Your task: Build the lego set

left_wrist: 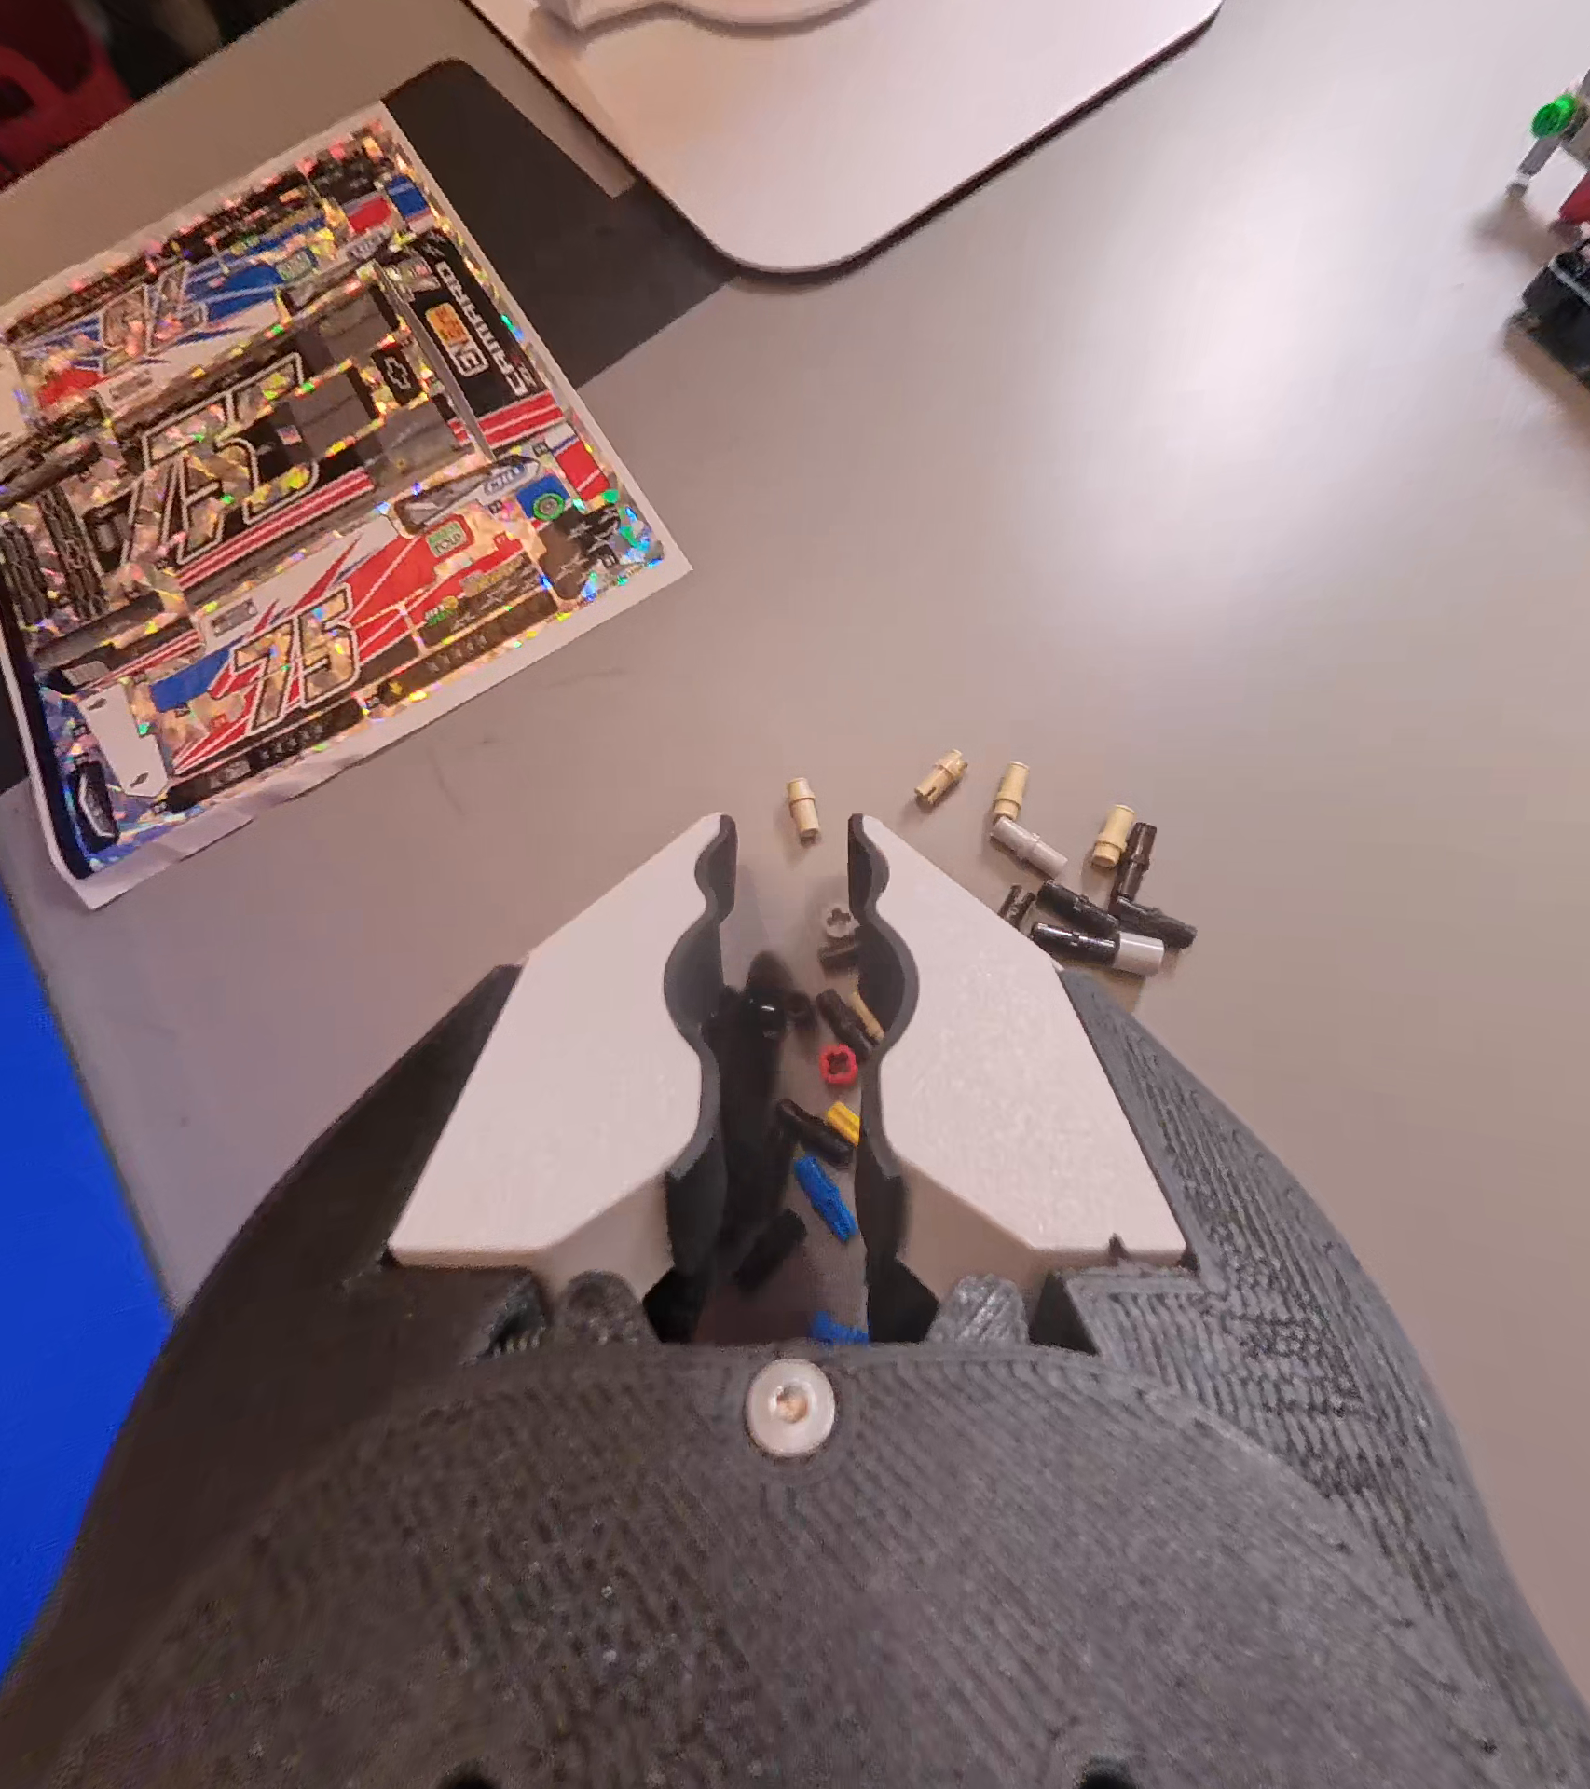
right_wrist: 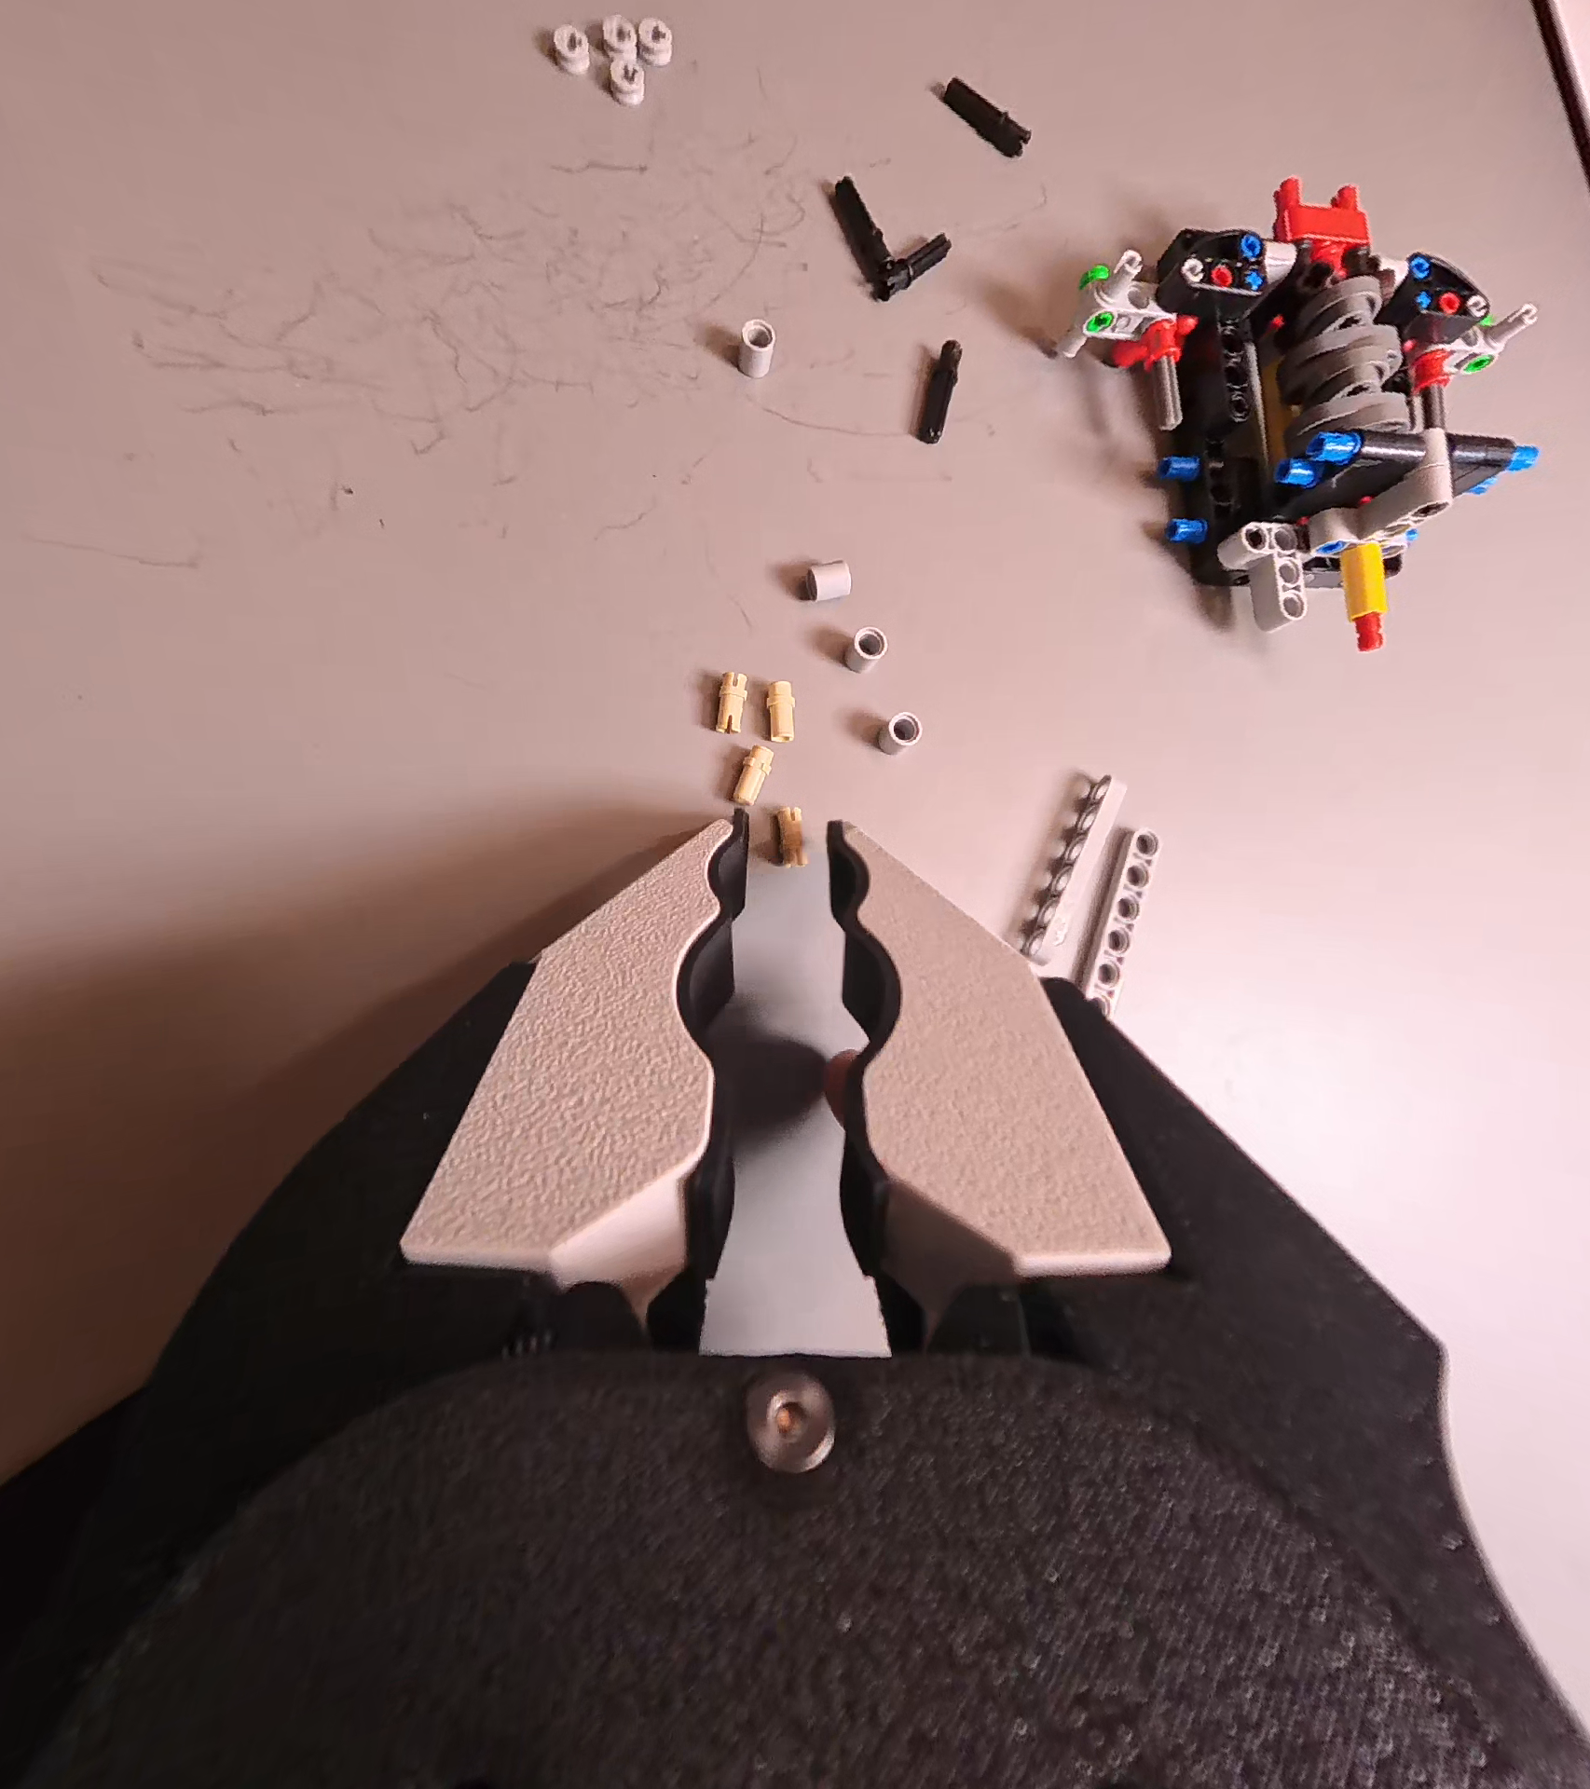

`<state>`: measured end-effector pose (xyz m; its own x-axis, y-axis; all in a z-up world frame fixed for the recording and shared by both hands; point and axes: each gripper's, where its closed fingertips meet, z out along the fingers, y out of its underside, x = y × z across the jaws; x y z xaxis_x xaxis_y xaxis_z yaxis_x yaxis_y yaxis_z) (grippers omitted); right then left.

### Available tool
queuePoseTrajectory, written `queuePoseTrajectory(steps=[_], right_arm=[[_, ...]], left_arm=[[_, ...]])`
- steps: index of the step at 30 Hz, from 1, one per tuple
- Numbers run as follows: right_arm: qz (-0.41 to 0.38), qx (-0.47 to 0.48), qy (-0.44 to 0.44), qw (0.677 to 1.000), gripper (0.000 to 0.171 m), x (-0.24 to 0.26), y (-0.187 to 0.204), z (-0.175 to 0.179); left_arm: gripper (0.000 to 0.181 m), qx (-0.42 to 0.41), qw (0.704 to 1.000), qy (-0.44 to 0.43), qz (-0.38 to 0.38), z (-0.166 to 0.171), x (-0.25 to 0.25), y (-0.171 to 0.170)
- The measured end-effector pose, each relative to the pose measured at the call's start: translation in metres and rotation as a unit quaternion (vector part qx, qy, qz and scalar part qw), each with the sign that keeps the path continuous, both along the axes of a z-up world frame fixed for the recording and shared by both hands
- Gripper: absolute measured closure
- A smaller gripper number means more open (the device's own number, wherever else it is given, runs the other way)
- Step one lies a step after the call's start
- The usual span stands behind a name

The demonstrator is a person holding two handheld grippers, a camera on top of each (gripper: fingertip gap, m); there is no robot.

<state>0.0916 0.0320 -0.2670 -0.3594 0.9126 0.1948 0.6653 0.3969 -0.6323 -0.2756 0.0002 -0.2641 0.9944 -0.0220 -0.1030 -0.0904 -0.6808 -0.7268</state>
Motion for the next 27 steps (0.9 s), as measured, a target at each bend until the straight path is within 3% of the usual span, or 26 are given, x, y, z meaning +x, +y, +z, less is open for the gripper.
queuePoseTrajectory(steps=[7, 14, 17, 21, 27], right_arm=[[-0.012, -0.027, 0.068, 0.997, 0.158, -0.007, 0.004, 0.024], [0.014, -0.026, 0.149, 0.988, 0.158, -0.030, -0.015, 0.041], [0.030, -0.019, 0.146, 0.989, 0.158, -0.036, -0.024, 0.036], [0.031, -0.020, 0.148, 0.988, 0.158, -0.038, -0.027, 0.036], [0.020, -0.024, 0.154, 0.988, 0.159, -0.038, -0.023, 0.038]], left_arm=[[0.181, -0.025, 0.998, 0.058, -0.016, -0.008, -0.006, 0.006], [0.181, 0.030, 0.994, 0.091, -0.046, 0.017, 0.008, 0.011], [0.181, 0.002, 0.993, 0.109, -0.045, 0.013, 0.004, 0.008], [0.166, -0.036, 0.997, 0.061, -0.034, -0.005, -0.003, 0.009], [0.168, -0.035, 0.998, 0.025, -0.043, -0.008, -0.003, 0.013]])
